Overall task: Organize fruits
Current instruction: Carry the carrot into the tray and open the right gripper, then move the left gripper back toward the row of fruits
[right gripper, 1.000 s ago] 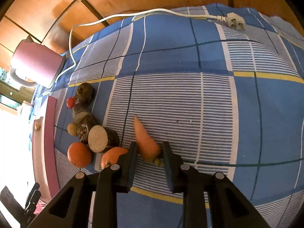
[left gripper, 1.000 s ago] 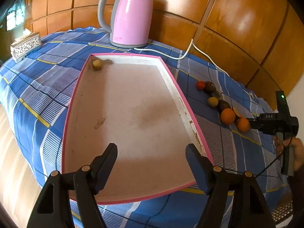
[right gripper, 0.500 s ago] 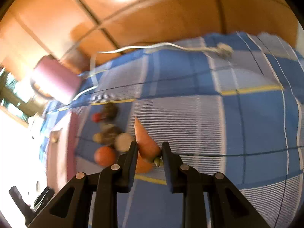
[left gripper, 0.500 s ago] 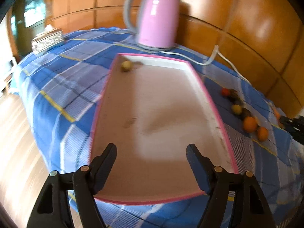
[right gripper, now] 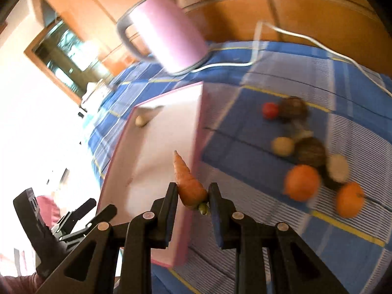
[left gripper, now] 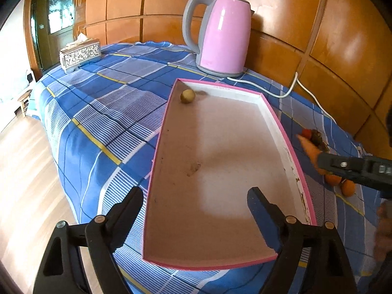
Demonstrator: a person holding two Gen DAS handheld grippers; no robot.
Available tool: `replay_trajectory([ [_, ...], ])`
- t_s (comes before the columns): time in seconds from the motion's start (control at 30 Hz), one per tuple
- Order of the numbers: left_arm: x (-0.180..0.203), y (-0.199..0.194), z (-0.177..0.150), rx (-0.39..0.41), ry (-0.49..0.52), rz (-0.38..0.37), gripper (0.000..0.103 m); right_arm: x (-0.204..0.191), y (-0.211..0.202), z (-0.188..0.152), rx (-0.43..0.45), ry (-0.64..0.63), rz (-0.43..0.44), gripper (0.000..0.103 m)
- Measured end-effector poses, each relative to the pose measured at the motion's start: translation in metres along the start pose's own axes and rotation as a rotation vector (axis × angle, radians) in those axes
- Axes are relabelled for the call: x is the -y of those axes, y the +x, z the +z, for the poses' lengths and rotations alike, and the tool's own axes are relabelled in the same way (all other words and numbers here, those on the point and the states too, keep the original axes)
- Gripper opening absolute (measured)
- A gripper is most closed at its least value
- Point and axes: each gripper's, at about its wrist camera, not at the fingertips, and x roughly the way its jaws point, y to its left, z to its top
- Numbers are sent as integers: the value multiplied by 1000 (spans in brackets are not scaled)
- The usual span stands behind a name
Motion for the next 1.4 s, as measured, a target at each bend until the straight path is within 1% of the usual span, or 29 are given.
replay_trajectory([
  [0.17, -1, -4, 3, 27, -2, 13, 87, -22, 24, 7, -23, -14, -4, 25],
  [0.23, -1, -5, 3, 33, 0, 19, 87, -28, 30, 10, -19, -11, -5, 25],
  [0.37, -1, -5, 3, 39, 2, 25, 88, -37, 41, 22, -2, 6, 20, 26],
  [0.47, 0, -6, 3, 44, 8, 28, 88, -47, 44, 26, 14, -14, 19, 27],
  [0.6, 0, -7, 3, 45, 9, 25, 88, -50, 43, 20, 10, -35, -8, 28],
  [0.8, 5, -10, 2, 49, 20, 24, 88, -43, 32, 4, 25, -44, -57, 28],
  [0.93, 9, -11, 1, 56, 38, 34, 88, -43, 17, -9, 65, -70, -114, 29],
  [1.0, 12, -12, 1, 62, 53, 46, 91, -43, 12, -15, 85, -83, -146, 31],
  [1.17, 19, -19, 0, 94, 93, 60, 91, -47, -5, -33, 164, -145, -268, 35],
  [1.3, 26, -24, -2, 120, 128, 61, 91, -49, -20, -45, 244, -184, -372, 36],
  [1.4, 30, -26, -2, 129, 139, 60, 91, -45, -28, -49, 286, -174, -409, 36],
])
